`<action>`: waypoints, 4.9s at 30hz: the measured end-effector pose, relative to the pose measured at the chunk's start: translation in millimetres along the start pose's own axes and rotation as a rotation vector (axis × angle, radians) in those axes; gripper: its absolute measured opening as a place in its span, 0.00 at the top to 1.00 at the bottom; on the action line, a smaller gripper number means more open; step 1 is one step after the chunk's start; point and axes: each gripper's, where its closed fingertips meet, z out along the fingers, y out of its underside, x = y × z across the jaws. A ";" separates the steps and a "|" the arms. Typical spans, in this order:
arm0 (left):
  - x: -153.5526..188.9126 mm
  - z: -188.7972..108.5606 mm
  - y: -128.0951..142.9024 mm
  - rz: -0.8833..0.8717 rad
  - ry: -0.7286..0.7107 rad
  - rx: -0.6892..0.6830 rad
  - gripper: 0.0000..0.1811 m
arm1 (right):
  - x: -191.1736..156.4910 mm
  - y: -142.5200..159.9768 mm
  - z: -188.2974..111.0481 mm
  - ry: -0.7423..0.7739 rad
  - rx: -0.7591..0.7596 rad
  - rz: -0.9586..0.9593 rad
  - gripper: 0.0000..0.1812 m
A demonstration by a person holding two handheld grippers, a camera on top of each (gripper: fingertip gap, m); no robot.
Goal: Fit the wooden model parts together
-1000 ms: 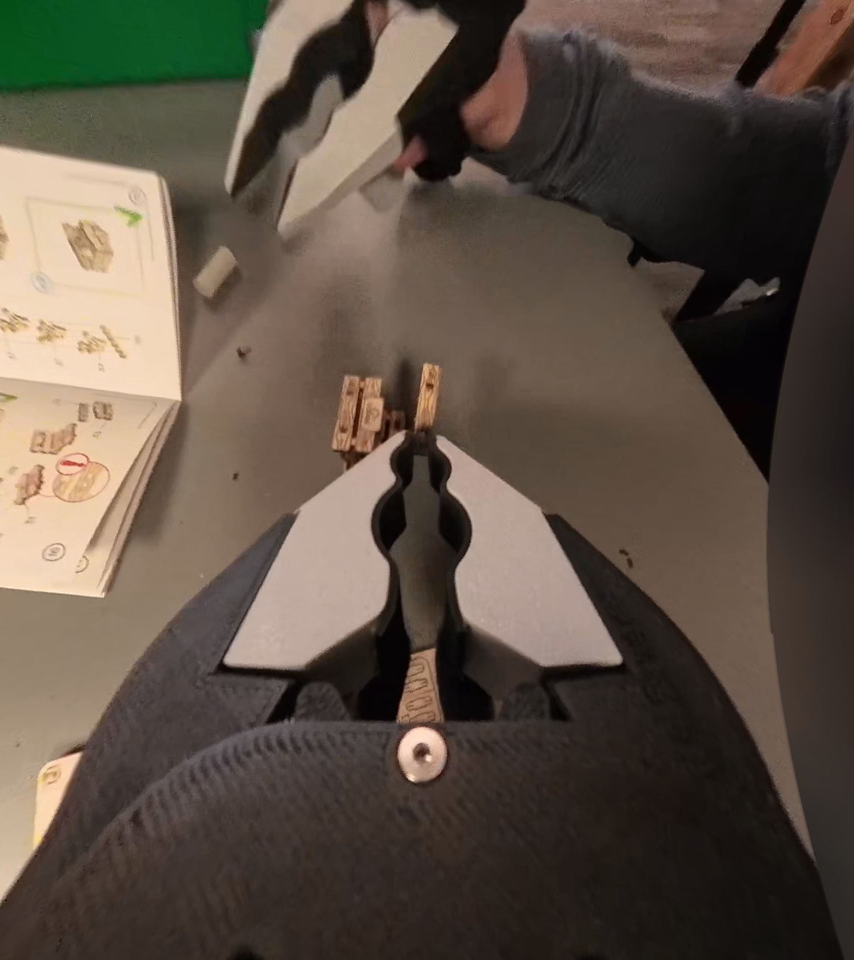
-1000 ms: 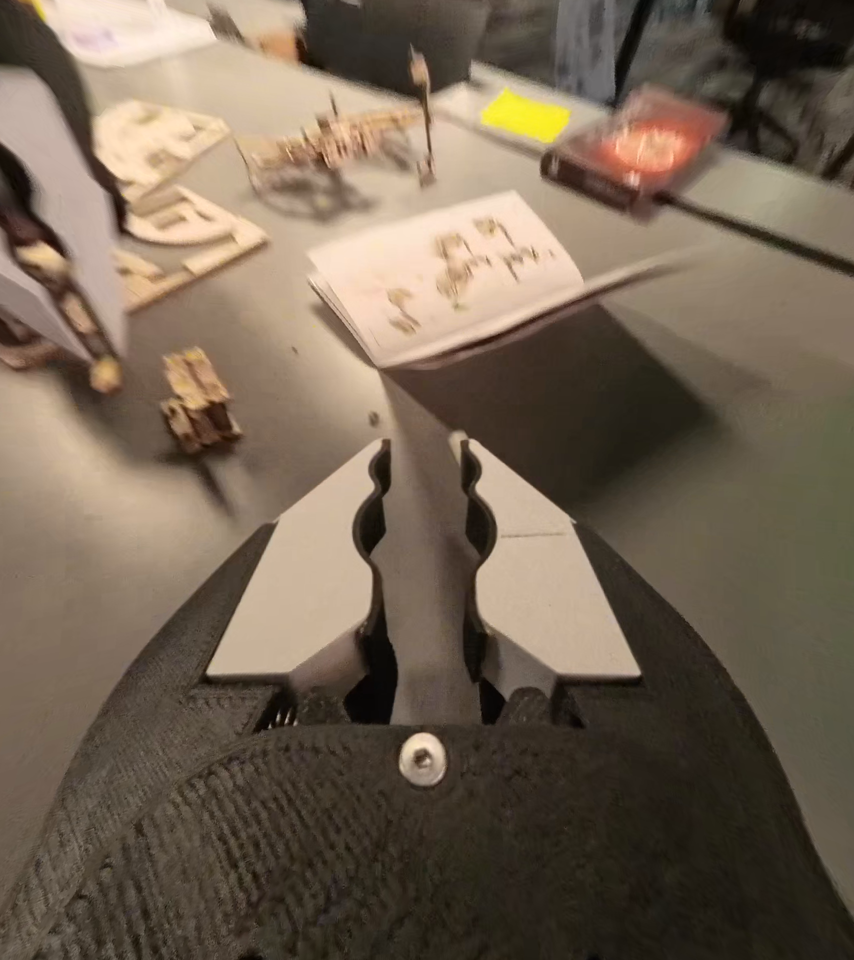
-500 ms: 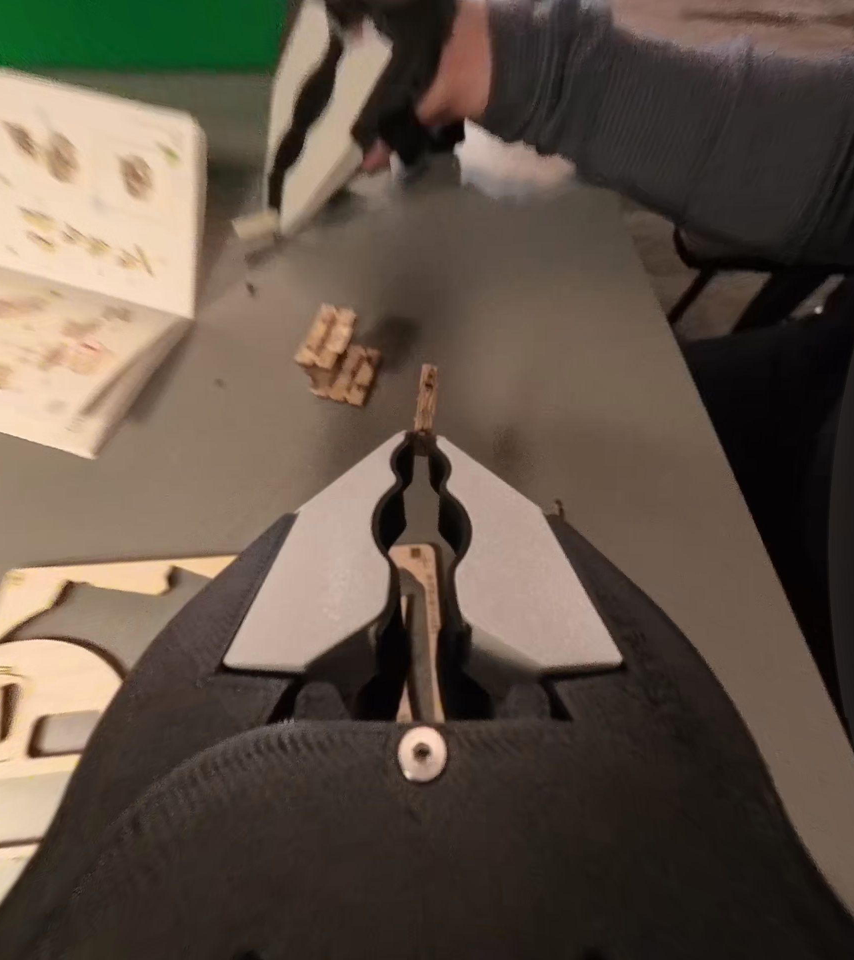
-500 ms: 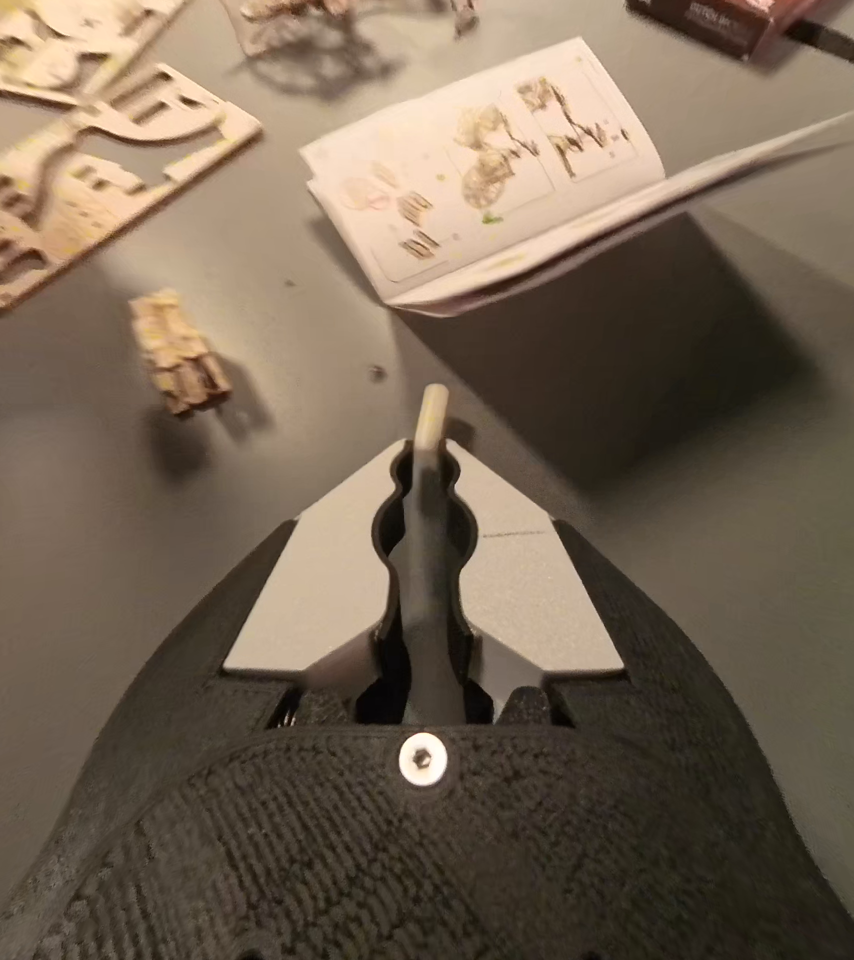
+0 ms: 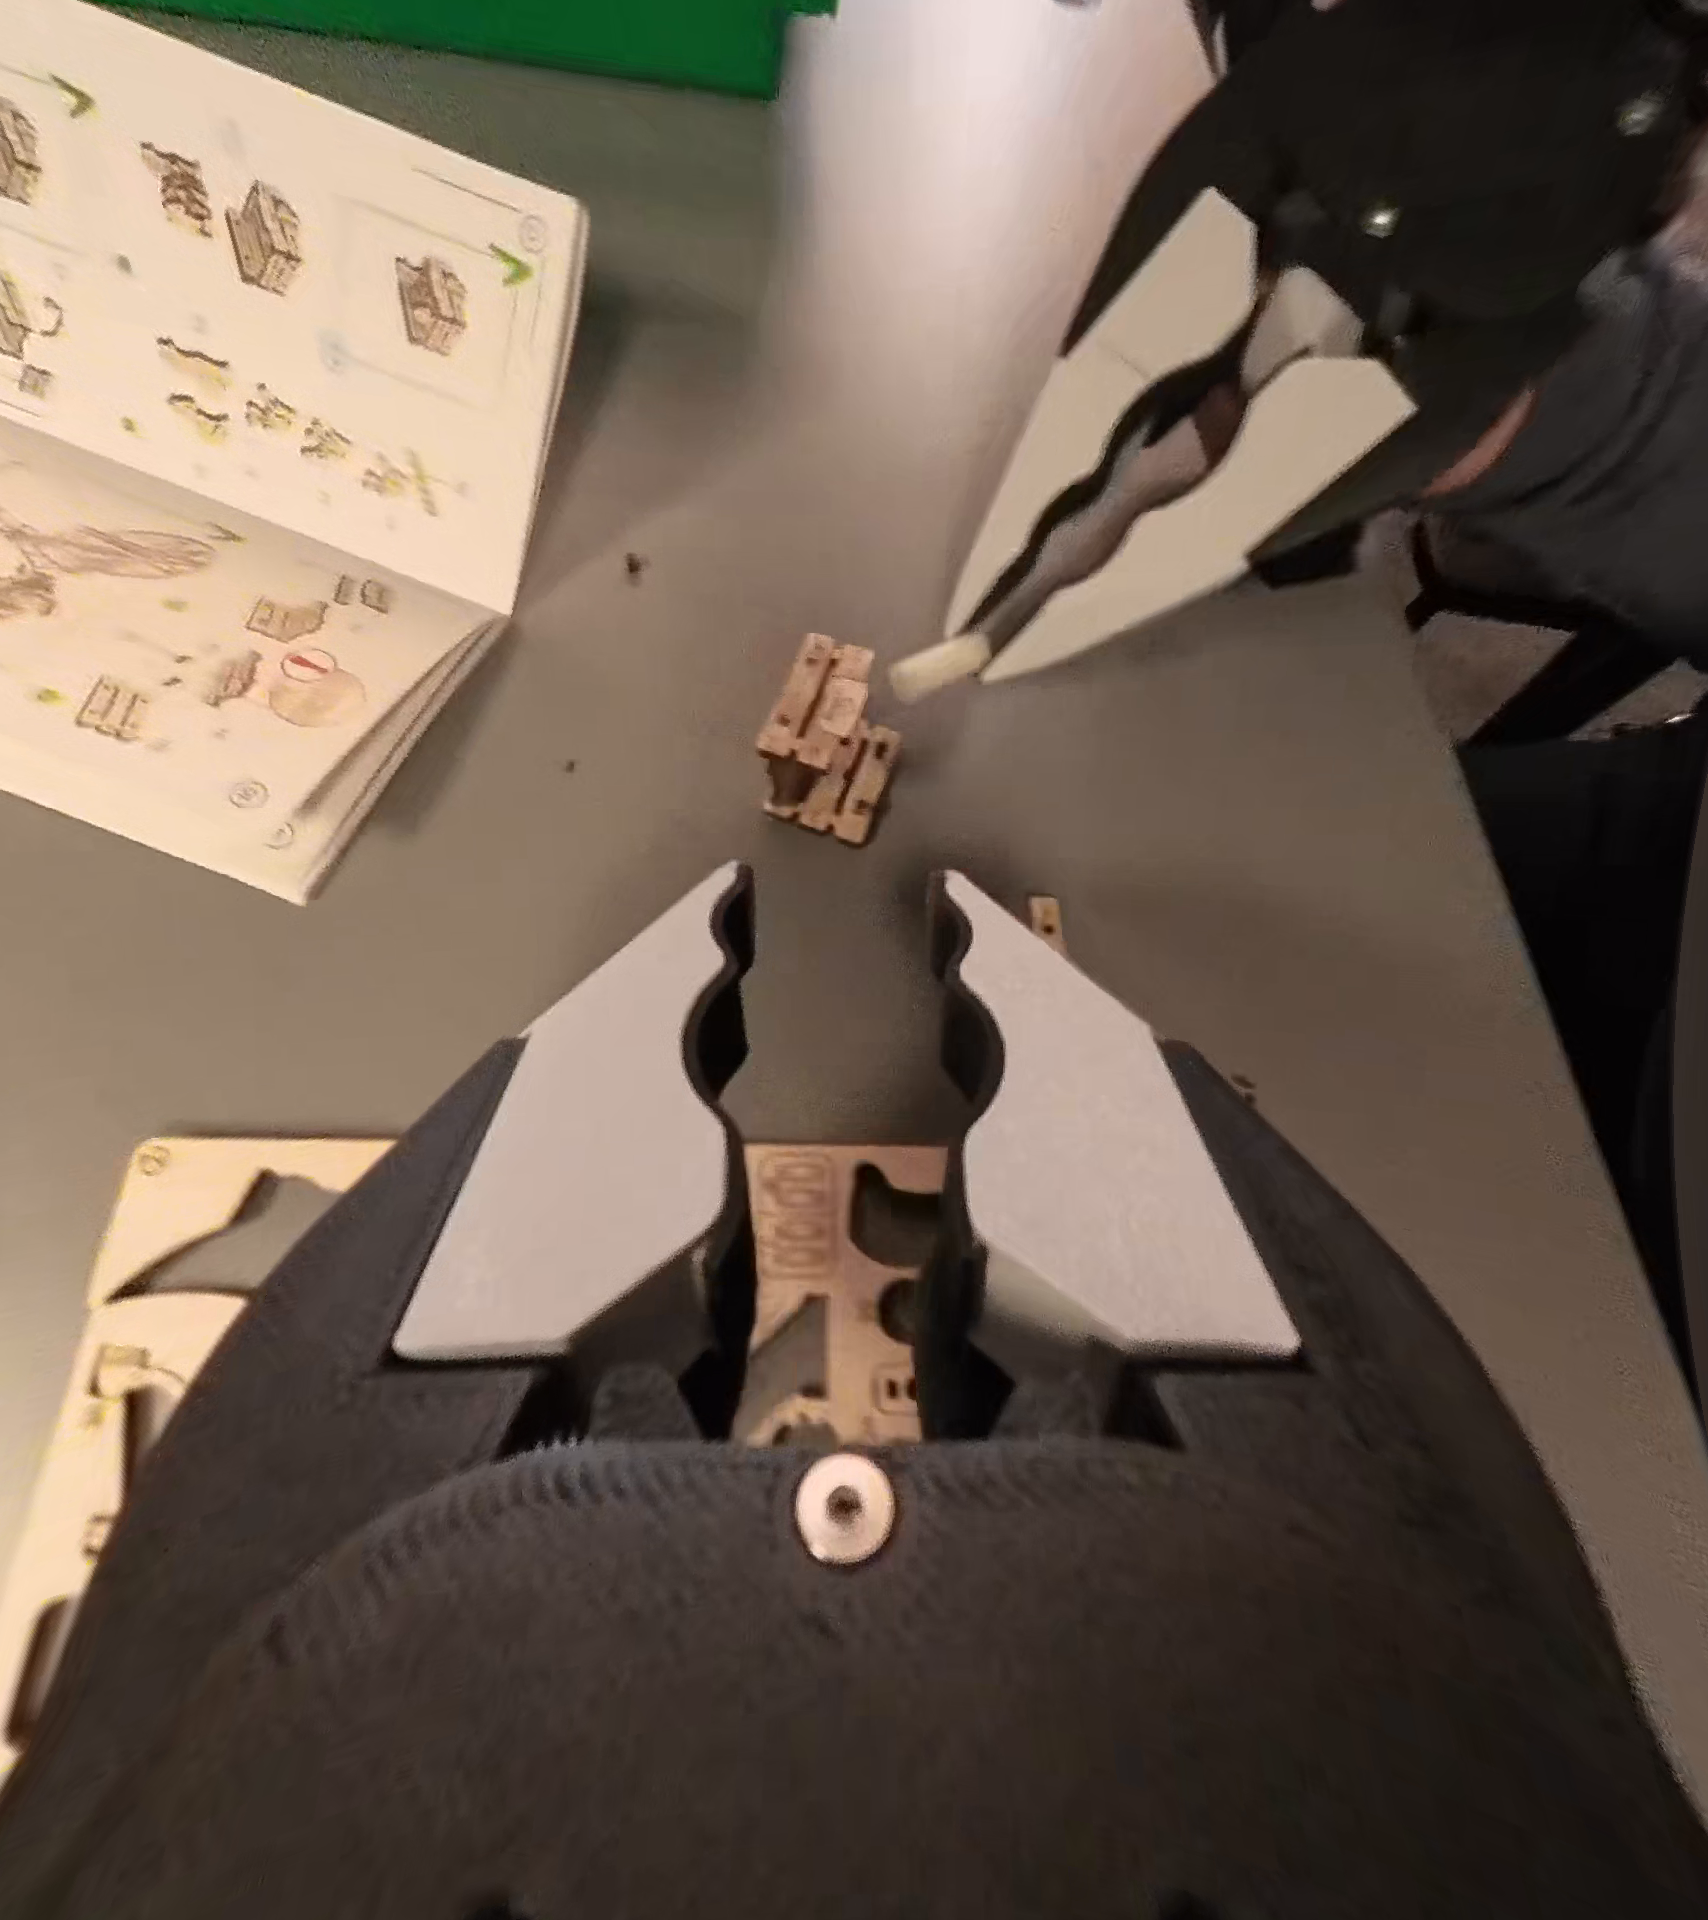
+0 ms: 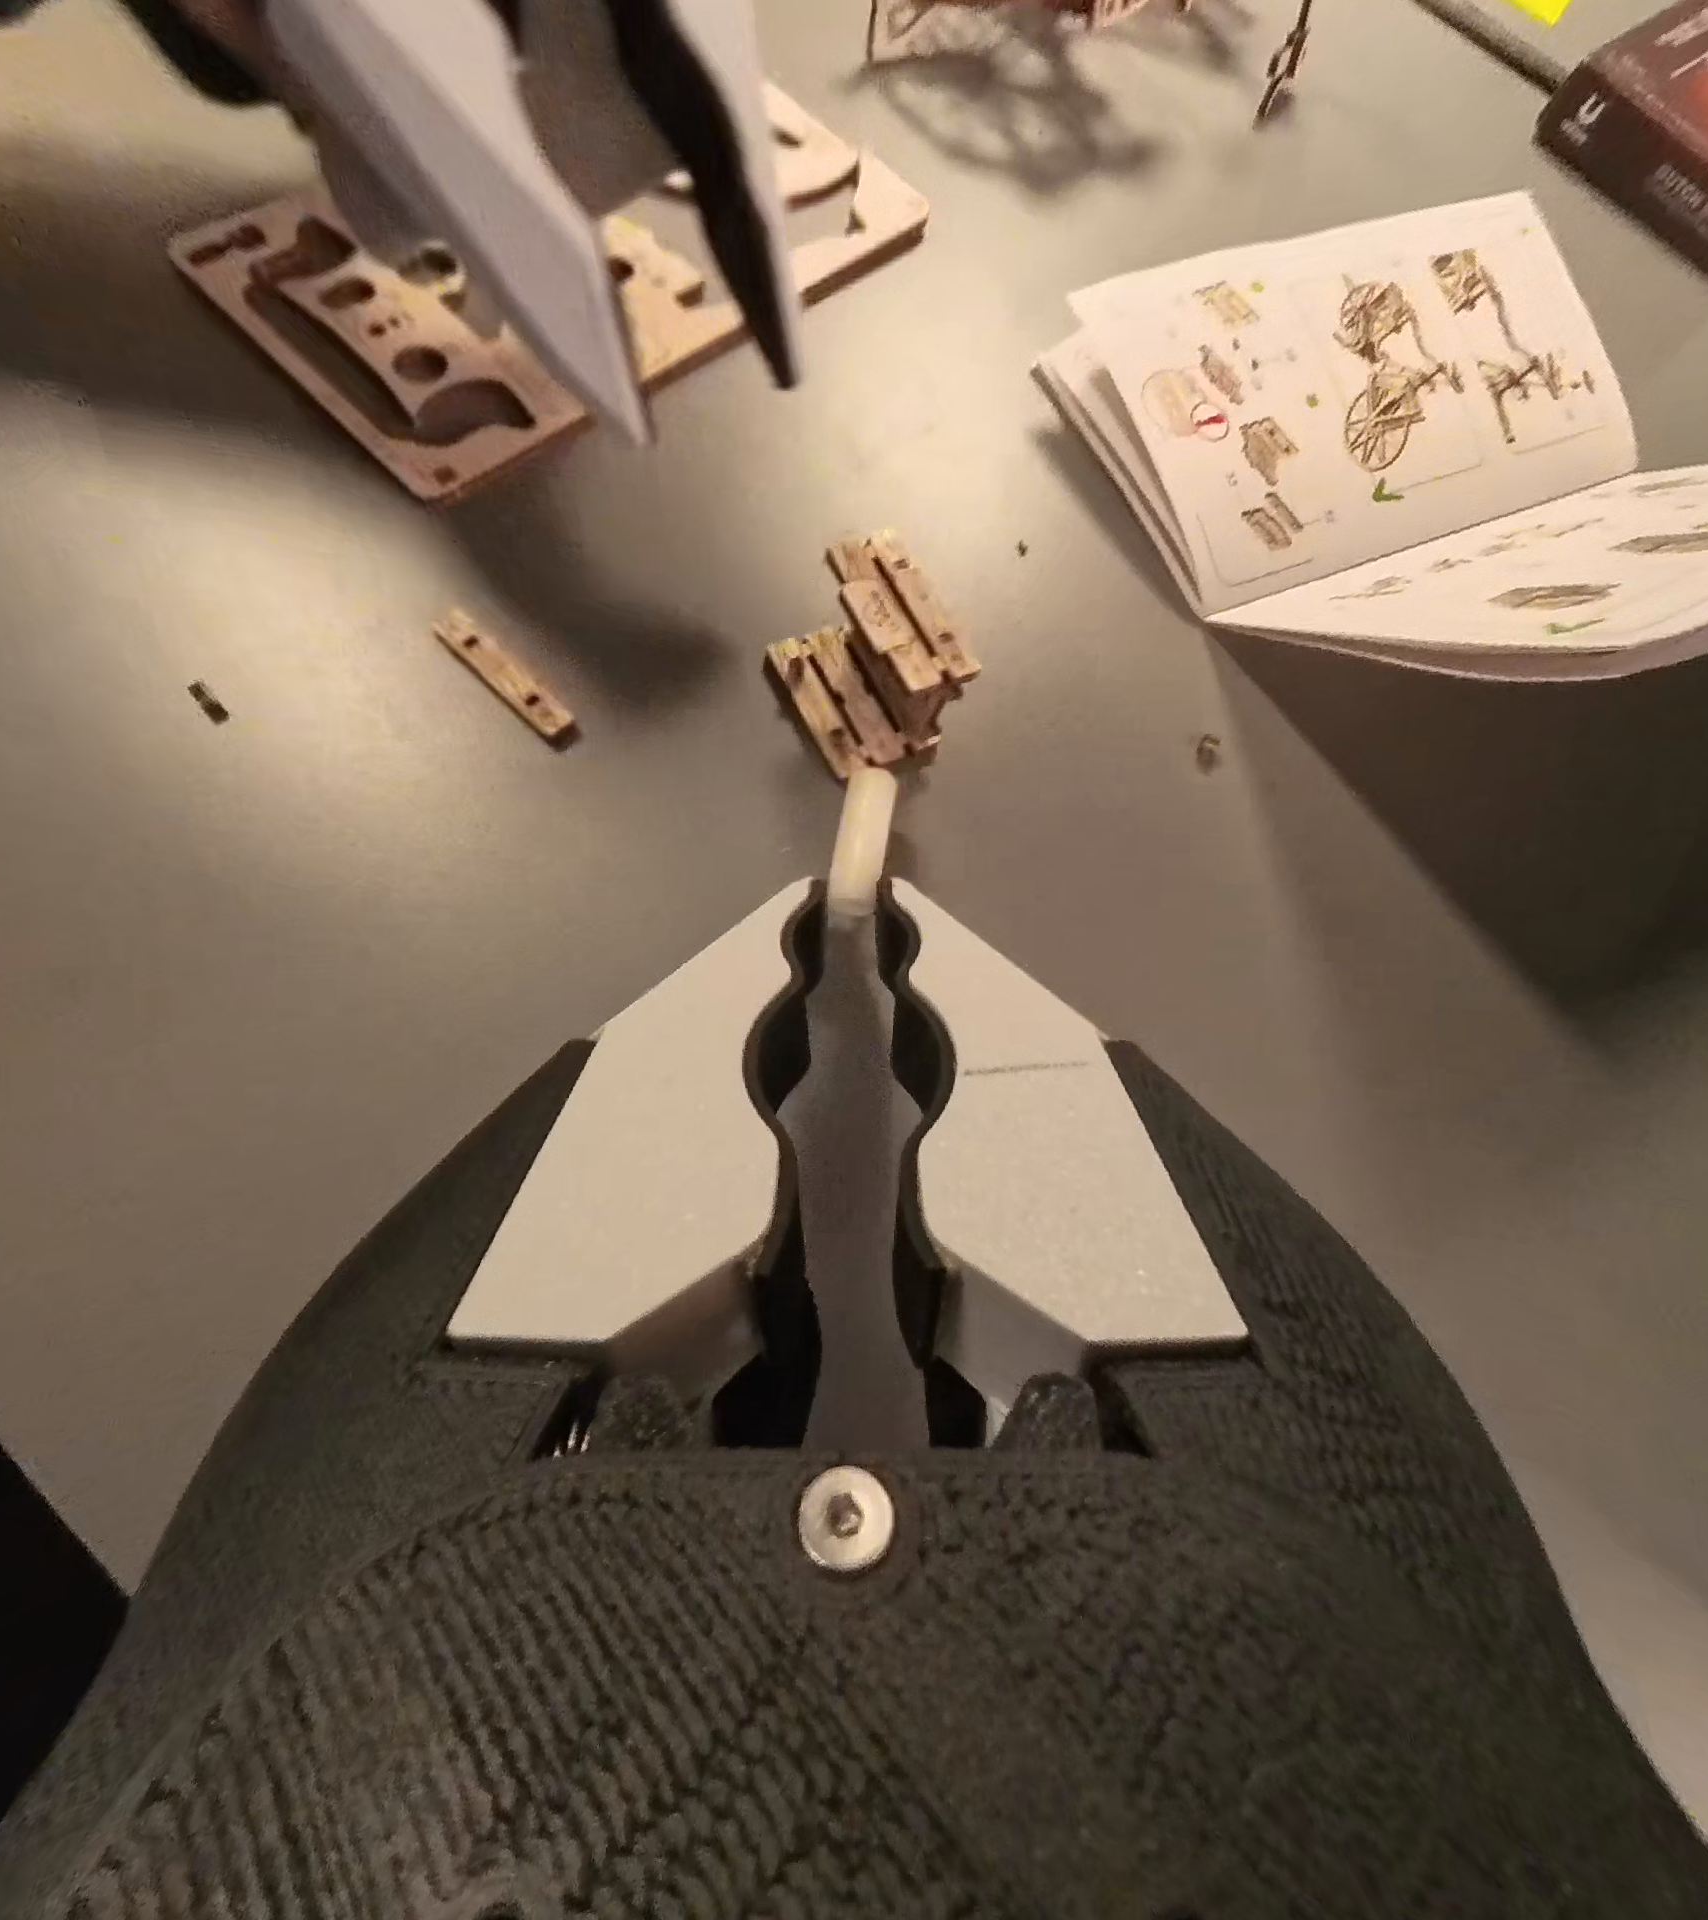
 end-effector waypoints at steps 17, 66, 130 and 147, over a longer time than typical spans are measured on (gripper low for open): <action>-12.9 53.1 -3.3 0.036 0.041 -0.103 0.93 | -3.6 -1.0 -4.0 0.102 -0.085 0.083 0.96; -8.8 59.7 -5.4 0.023 -0.099 -0.141 0.94 | 2.5 -7.2 4.8 0.202 -0.236 0.000 0.96; 68.1 32.8 17.7 0.218 -0.019 -0.101 0.97 | -59.0 -11.4 -10.5 -0.459 0.062 -0.269 0.95; 54.7 44.4 10.0 0.220 -0.054 -0.066 0.98 | -38.1 -4.8 -6.7 -0.386 0.102 -0.396 0.97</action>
